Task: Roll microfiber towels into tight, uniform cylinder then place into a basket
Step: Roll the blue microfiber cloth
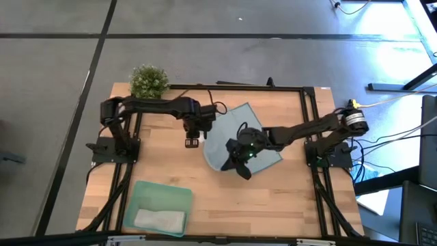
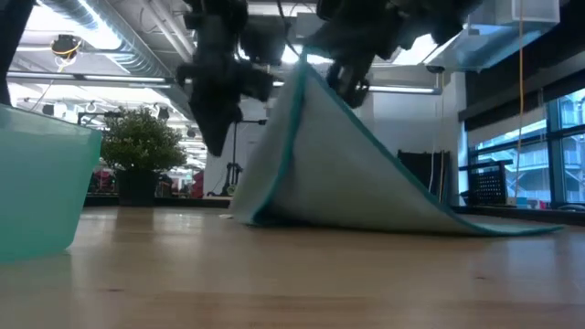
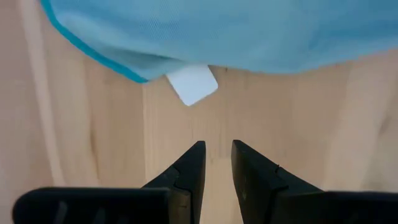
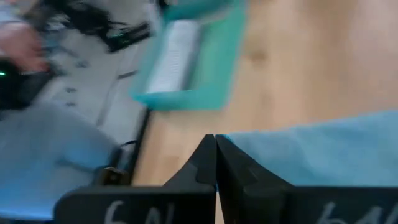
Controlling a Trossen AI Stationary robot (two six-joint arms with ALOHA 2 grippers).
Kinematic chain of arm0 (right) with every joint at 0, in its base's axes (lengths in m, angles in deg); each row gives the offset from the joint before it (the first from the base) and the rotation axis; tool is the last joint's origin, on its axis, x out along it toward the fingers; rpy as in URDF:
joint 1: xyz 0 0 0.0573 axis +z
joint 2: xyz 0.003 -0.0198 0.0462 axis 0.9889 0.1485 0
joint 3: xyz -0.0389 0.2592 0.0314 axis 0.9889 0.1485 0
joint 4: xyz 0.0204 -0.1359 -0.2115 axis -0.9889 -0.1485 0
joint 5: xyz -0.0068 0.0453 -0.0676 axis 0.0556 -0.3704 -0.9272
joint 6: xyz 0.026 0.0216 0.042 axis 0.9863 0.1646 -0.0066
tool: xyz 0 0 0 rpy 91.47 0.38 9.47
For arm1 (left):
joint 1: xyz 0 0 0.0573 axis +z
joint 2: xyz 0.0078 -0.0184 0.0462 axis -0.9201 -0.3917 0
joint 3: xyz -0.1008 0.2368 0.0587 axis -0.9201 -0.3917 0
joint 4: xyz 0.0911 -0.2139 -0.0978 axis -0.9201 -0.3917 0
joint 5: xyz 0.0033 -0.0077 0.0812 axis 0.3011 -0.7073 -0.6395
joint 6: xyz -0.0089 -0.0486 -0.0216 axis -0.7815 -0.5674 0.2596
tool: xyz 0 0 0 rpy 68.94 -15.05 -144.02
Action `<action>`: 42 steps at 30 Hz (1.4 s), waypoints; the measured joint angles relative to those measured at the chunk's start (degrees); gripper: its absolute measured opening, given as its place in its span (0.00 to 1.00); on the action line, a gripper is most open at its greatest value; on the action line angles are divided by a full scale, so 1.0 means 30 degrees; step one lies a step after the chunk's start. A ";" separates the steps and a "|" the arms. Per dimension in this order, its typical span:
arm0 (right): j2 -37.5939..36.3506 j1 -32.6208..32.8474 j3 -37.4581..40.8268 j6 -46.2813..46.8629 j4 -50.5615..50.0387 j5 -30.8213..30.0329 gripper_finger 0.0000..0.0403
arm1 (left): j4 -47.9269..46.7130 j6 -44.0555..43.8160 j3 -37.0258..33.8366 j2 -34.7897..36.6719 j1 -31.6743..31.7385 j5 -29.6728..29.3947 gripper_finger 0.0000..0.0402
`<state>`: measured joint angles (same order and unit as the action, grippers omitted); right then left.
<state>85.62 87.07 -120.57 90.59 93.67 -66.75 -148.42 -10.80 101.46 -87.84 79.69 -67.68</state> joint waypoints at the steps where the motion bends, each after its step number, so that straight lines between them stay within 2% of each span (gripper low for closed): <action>1: -0.0324 -0.0126 -0.0123 -0.0223 -0.0860 -0.0574 0.00 | -0.0041 0.0066 0.0000 0.0358 0.0007 0.0139 0.18; 4: -0.1504 -0.0689 -0.0257 -0.0641 -0.3101 -0.1997 0.00 | 0.0375 0.0057 0.0000 0.1310 -0.0050 0.1130 0.18; 7: -0.2655 -0.1432 -0.0290 -0.0679 -0.3979 -0.3227 0.00 | 0.1096 0.0057 0.0029 0.1816 -0.0351 0.2314 0.18; 16: -0.3839 -0.3569 -0.0294 -0.0072 -0.4122 -0.5883 0.00 | 0.5339 -0.0331 0.0015 0.1866 -0.2129 0.2250 0.18; 30: -0.3854 -0.7458 -0.0287 -0.0056 -0.3110 -0.7062 0.00 | 0.8809 -0.6444 -0.0015 0.1652 -0.3170 -0.5053 0.18; 34: -0.3854 -0.8142 -0.0293 0.0334 -0.2762 -0.7106 0.00 | 0.9677 -0.8027 -0.0007 0.1622 -0.3151 -0.6201 0.18; 39: -0.3869 -0.8486 -0.0287 0.0267 -0.2194 -0.7090 0.00 | 1.0486 -0.9021 -0.0021 0.0451 -0.3434 -0.7531 0.18; 42: -0.3869 -0.8575 -0.0287 -0.0473 -0.2226 -0.6740 0.00 | 1.0511 -0.9021 0.0000 -0.0157 -0.3745 -0.7605 0.18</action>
<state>74.02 61.34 -121.43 89.17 86.99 -86.97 -116.88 -37.86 101.46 -88.31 68.46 -90.50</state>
